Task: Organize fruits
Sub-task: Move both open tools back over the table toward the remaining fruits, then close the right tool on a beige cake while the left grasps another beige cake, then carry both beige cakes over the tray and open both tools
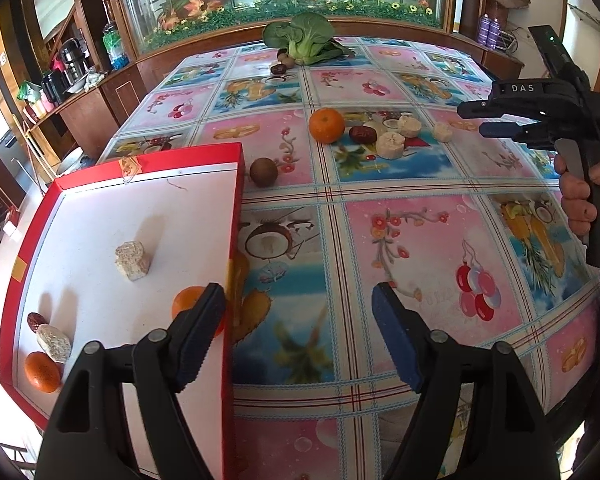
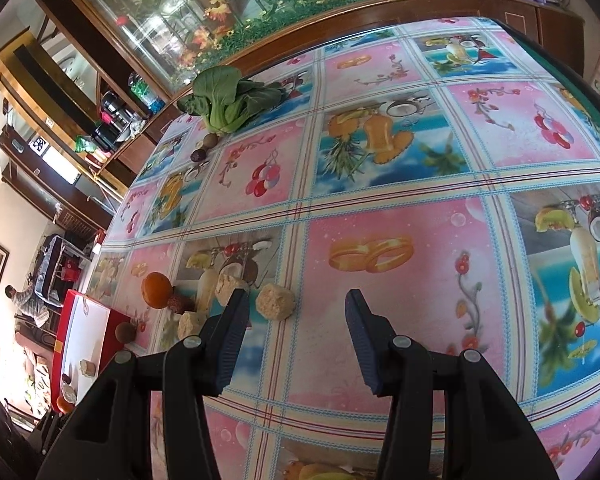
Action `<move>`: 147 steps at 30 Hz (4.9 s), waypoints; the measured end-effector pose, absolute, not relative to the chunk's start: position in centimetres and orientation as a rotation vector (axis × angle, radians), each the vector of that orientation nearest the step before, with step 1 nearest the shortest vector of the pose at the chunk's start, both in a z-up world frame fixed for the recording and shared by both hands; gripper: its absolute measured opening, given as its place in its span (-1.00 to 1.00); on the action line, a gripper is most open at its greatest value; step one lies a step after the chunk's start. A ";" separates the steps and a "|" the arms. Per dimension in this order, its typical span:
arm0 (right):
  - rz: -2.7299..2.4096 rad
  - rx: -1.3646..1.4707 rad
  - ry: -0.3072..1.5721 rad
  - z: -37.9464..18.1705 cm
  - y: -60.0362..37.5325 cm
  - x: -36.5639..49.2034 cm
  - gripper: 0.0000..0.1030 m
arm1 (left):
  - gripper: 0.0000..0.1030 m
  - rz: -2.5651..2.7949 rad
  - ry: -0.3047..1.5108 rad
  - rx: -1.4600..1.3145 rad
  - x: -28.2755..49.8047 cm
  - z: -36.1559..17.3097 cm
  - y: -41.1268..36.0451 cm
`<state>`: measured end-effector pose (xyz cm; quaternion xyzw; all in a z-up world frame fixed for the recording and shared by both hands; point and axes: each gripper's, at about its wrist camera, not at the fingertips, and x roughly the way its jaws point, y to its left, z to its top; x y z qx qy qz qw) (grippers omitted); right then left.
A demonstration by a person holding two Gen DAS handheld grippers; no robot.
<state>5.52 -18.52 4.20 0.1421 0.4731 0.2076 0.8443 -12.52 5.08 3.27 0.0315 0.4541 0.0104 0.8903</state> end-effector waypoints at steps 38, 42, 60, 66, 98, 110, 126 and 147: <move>0.485 0.246 1.029 3.1 -16.7 6.1 -0.21 | 0.51 -0.029 0.949 0.048 -0.9 2.2 -2.3; 0.490 0.277 1.037 3.1 -16.9 6.3 -0.21 | 0.51 -0.022 0.943 0.025 0.4 1.6 -2.8; 0.393 0.019 0.934 3.2 -13.8 5.5 -0.57 | -0.12 -0.081 0.890 0.012 1.6 0.9 -2.3; 0.395 0.017 0.926 3.2 -13.8 5.5 -0.57 | -0.43 -0.117 0.882 -0.044 2.1 1.0 -1.3; 0.281 -0.025 0.894 3.0 -13.2 1.8 -0.58 | -0.44 -0.144 0.885 0.048 0.1 1.0 -2.0; 0.361 0.031 0.853 5.1 -11.0 -4.6 -0.58 | -0.44 -0.193 0.920 0.033 -4.5 1.3 -0.2; 0.621 -0.061 0.735 8.0 1.5 -9.4 -0.59 | -0.44 -0.037 0.782 -0.068 -12.4 6.5 10.0; 0.771 -0.082 0.855 4.9 11.5 -4.2 -0.59 | -0.44 0.208 0.815 -0.195 -12.3 5.0 22.6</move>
